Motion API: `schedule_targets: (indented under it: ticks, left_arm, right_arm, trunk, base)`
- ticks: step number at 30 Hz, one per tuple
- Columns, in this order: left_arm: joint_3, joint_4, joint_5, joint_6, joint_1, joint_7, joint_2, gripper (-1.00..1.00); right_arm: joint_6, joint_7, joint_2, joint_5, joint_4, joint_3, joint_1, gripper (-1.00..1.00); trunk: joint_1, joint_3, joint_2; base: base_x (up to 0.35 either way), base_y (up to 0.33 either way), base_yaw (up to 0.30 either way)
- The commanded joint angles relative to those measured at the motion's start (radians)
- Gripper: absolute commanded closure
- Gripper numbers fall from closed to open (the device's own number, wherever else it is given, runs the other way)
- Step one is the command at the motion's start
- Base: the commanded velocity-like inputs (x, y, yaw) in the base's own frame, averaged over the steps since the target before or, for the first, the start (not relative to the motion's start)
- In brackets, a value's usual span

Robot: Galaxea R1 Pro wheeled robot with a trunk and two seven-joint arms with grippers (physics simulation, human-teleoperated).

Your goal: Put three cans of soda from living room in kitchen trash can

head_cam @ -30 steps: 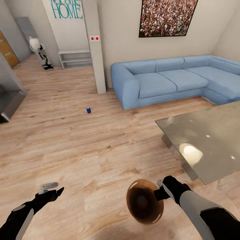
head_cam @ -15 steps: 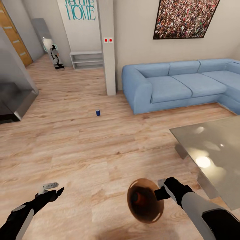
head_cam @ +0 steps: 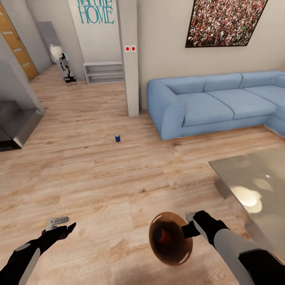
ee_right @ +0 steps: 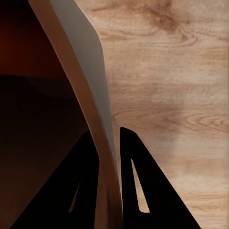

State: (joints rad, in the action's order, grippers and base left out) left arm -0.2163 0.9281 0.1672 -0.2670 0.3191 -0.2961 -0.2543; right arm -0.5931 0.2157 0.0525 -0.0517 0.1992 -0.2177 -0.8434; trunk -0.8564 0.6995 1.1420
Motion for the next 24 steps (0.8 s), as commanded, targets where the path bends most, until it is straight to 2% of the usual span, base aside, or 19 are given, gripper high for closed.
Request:
schedule_targets:
  ticks: [1, 8, 11, 15, 24]
  left_arm:
    - [0.000, 0.000, 0.000, 0.000, 0.000, 0.000, 0.000, -1.00]
    - [0.000, 0.000, 0.000, 0.000, 0.000, 0.000, 0.000, -1.00]
    - [0.000, 0.000, 0.000, 0.000, 0.000, 0.000, 0.000, -1.00]
    - [0.000, 0.000, -0.001, 0.000, 0.000, 0.000, 0.000, -1.00]
    - [0.000, 0.000, -0.001, 0.000, 0.000, 0.000, 0.000, -1.00]
  right_arm:
    - [-0.002, 0.003, -0.001, 0.012, 0.001, 0.005, 0.000, 1.00]
    - [-0.011, 0.004, -0.003, 0.013, 0.006, 0.006, -0.002, 1.00]
    - [-0.039, 0.005, -0.033, 0.012, 0.007, 0.014, -0.004, 1.00]
    - [-0.048, 0.005, -0.048, 0.011, 0.008, 0.017, -0.005, 1.00]
    - [-0.050, 0.005, -0.054, 0.011, 0.008, 0.017, -0.005, 1.00]
  trunk:
    - [0.000, 0.000, 0.000]
    - [0.000, 0.000, 0.000]
    - [0.000, 0.000, 0.000]
    - [0.000, 0.000, 0.000]
    - [0.000, 0.000, 0.000]
  base:
    - [0.312, 0.091, 0.000]
    - [0.312, 0.090, 0.000]
    - [0.312, 0.089, 0.000]
    - [0.312, 0.088, 0.000]
    - [0.312, 0.088, 0.000]
